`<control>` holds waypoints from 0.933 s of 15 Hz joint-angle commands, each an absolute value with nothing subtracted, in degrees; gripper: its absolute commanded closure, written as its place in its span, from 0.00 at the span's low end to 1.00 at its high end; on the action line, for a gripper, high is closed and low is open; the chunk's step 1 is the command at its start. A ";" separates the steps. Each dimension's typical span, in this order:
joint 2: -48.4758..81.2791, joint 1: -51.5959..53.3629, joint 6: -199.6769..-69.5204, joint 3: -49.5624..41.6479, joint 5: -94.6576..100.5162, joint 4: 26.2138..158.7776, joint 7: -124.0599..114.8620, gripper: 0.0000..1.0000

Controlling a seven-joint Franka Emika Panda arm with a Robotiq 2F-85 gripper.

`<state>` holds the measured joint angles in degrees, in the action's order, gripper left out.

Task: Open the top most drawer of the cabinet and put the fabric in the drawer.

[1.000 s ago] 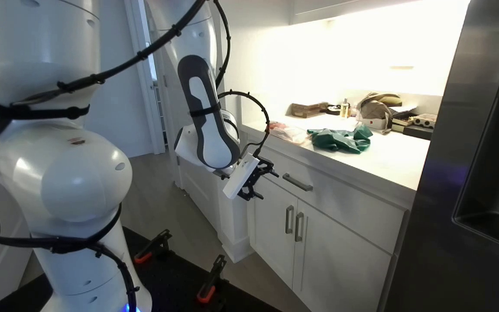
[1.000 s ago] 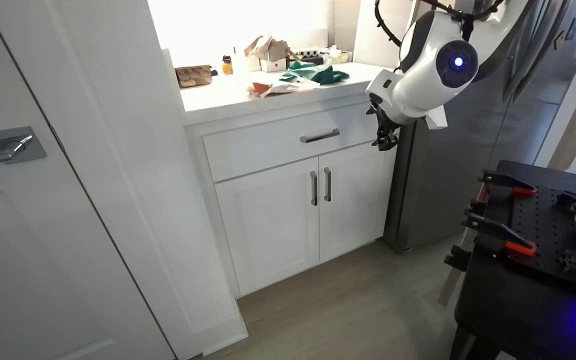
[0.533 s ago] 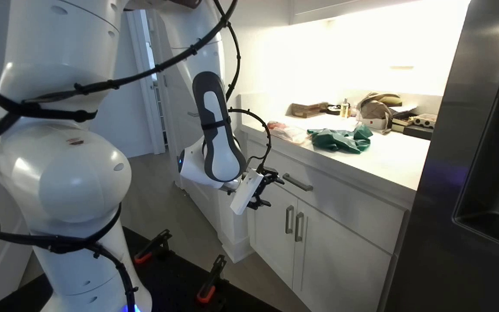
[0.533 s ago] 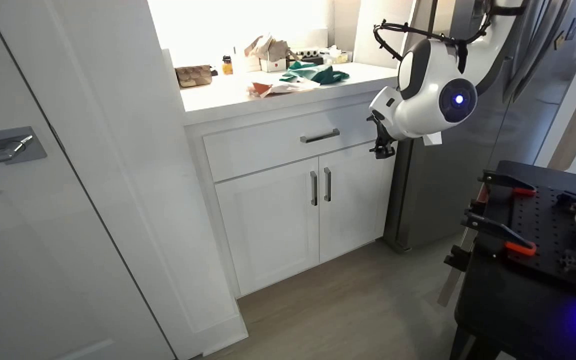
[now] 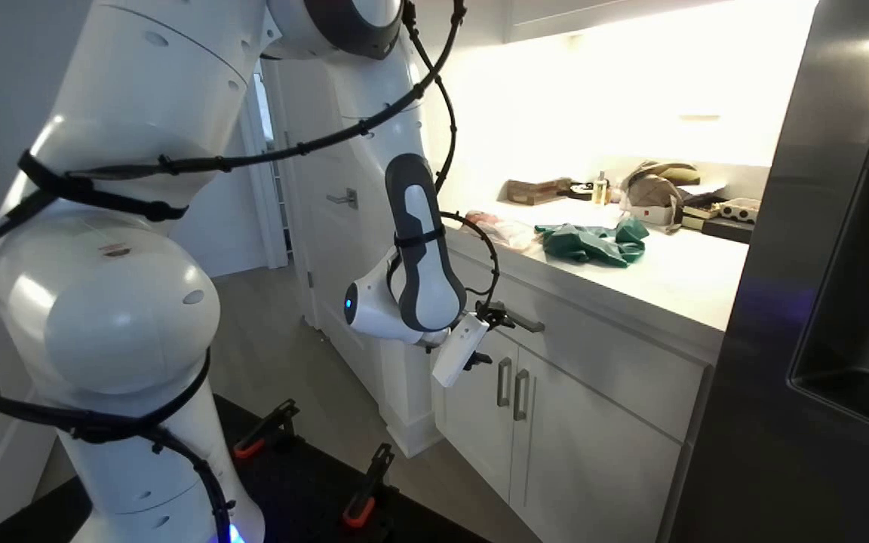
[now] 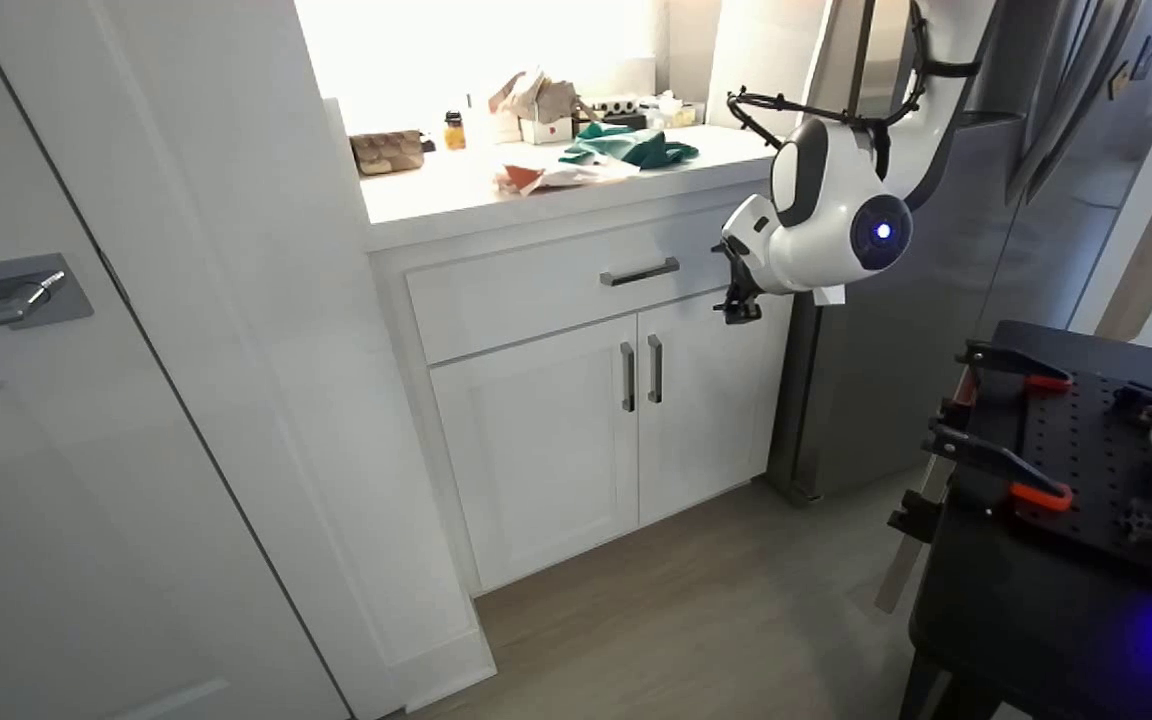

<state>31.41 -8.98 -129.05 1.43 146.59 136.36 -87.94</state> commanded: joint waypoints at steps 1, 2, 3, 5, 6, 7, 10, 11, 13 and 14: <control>36.92 -10.76 -126.80 2.97 152.52 130.97 -90.20 0.00; 37.92 -9.35 -126.15 4.27 149.69 129.23 -88.07 0.00; 39.04 -6.33 -126.62 1.76 149.86 127.78 -89.70 0.00; 40.60 -3.92 -126.34 0.88 149.72 125.32 -89.56 0.00; 41.12 -2.33 -126.18 -0.04 149.65 124.39 -89.79 0.00; 41.59 -0.55 -126.15 -1.16 149.55 123.70 -90.03 0.00; 42.74 4.66 -126.09 -5.57 149.38 122.67 -90.87 0.00; 43.08 6.11 -126.09 -7.28 149.38 122.74 -91.37 0.00; 43.53 8.61 -125.87 -10.67 149.37 123.38 -92.33 0.00; 43.86 9.68 -125.88 -12.34 149.37 123.49 -93.10 0.00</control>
